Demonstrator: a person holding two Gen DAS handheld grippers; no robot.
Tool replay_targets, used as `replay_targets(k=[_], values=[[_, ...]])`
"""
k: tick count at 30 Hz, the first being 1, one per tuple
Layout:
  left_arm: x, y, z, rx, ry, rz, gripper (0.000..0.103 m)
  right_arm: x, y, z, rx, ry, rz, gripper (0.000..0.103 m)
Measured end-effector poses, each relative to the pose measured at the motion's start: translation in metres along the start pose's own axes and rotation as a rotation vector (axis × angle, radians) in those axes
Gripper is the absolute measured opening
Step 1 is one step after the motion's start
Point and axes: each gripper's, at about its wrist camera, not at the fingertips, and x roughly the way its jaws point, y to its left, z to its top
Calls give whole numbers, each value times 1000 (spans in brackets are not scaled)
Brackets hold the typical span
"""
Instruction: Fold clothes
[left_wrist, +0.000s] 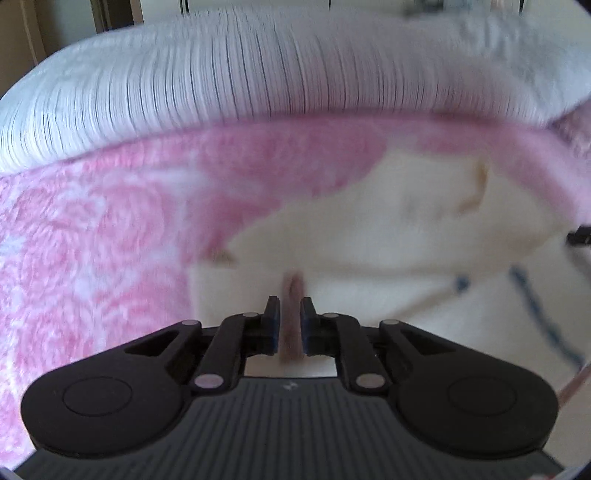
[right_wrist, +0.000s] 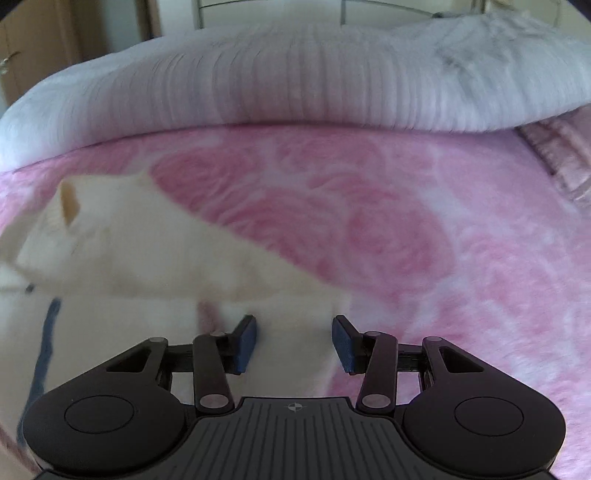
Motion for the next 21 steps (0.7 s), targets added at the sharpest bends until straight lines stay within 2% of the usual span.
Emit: replay_targets(k=[1,3,6,9,11,13,17,19,21], values=[[1,3,3,-7,-20,-9,10,-4,-1,5,4,-23,0,45],[13,10,9,-9,-10,-8,10,-4,0,10,0,-51,26,45],[42,21,12,3,34,12,7,22,5,4,-71,24,-13,45],[55,32,22,-23,44,42,4,20,-1,11,-22,30,-25,45],[44,29,33,-30,-7,30,4,18,-5,15,10,33,-33,45],[36,22,41,-14,-41,-23,4,9,2,26,-10,-14,-14,44],[42,-6,41,112,-13,-161,4,7,41,40,-179,-35,168,41],[58,-18,37,182,24,-183,4,21,66,37,-284,-5,200,39],[78,-21,37,190,43,-159,4,38,86,33,-359,15,205,39]])
